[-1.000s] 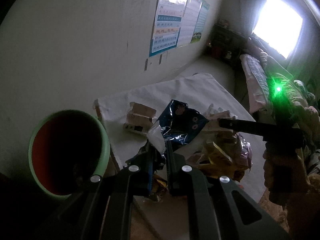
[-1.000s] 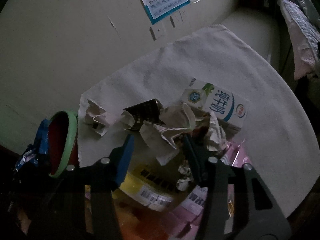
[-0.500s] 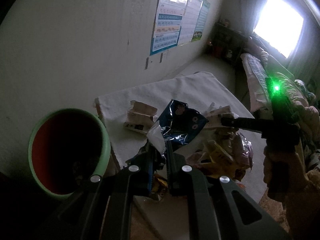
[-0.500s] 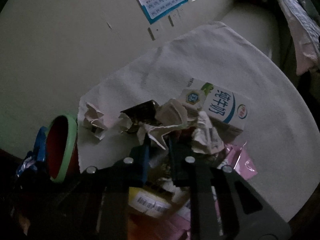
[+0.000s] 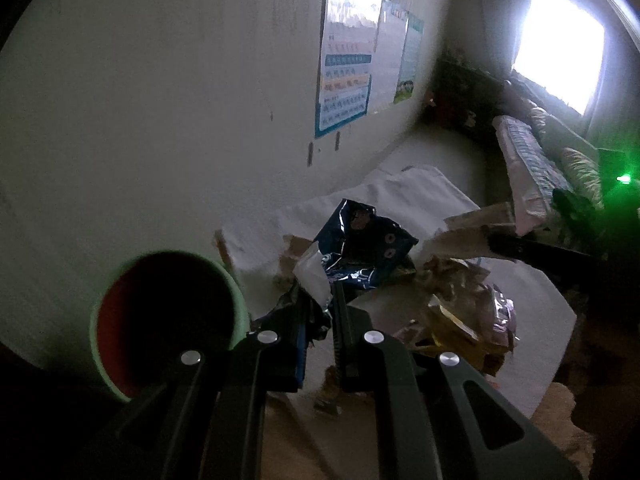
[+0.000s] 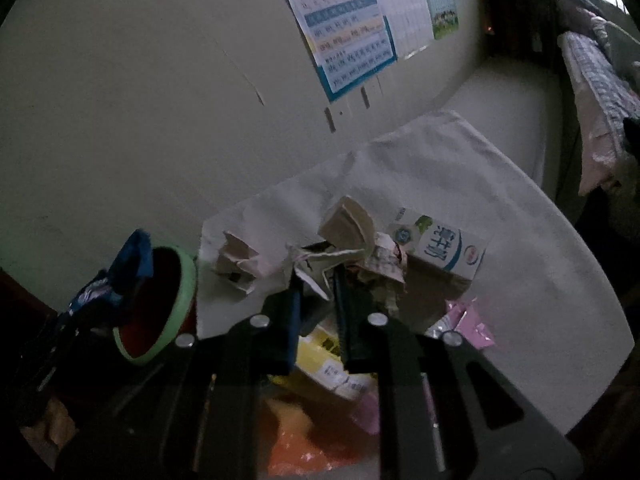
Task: Collect trash
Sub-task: 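Grasp crumpled white paper with the right tool while the left tool holds the blue bag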
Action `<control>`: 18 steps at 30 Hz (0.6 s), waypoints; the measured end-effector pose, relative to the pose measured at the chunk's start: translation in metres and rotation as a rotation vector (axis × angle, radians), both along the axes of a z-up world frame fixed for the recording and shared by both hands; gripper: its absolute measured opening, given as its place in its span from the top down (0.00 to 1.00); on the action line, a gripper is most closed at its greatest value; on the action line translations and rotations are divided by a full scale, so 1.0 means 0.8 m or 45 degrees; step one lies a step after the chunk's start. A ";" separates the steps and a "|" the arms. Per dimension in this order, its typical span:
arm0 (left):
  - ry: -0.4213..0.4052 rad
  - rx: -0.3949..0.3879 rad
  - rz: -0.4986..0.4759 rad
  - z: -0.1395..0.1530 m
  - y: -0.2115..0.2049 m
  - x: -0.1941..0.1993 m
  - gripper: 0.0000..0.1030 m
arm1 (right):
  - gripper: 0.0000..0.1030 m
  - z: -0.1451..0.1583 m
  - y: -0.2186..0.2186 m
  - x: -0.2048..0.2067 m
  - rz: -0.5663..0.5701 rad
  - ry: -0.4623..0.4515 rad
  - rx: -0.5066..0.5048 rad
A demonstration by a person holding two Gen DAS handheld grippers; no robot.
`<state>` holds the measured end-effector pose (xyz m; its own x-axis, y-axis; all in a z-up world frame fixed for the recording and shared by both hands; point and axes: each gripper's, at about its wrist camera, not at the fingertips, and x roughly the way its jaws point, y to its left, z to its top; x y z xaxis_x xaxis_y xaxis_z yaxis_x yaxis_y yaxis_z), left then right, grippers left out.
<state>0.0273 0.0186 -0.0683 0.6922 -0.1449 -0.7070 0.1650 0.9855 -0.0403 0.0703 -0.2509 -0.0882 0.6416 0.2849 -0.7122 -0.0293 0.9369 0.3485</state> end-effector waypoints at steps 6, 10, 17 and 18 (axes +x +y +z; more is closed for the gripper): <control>-0.029 0.002 0.017 0.010 0.005 -0.004 0.92 | 0.84 0.017 0.007 -0.022 0.002 -0.055 -0.062; -0.037 -0.001 0.021 0.011 0.007 -0.006 0.92 | 0.84 0.018 0.003 -0.026 -0.013 -0.052 -0.062; -0.067 0.032 0.042 0.014 0.010 -0.008 0.92 | 0.84 0.029 0.005 -0.036 -0.004 -0.075 -0.043; -0.072 0.030 0.048 0.016 0.013 -0.009 0.92 | 0.84 0.031 0.007 -0.037 0.004 -0.078 -0.043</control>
<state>0.0203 0.0289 -0.0557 0.7356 -0.1018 -0.6697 0.1289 0.9916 -0.0091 0.0408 -0.2454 -0.0637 0.6836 0.2632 -0.6807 -0.0525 0.9480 0.3138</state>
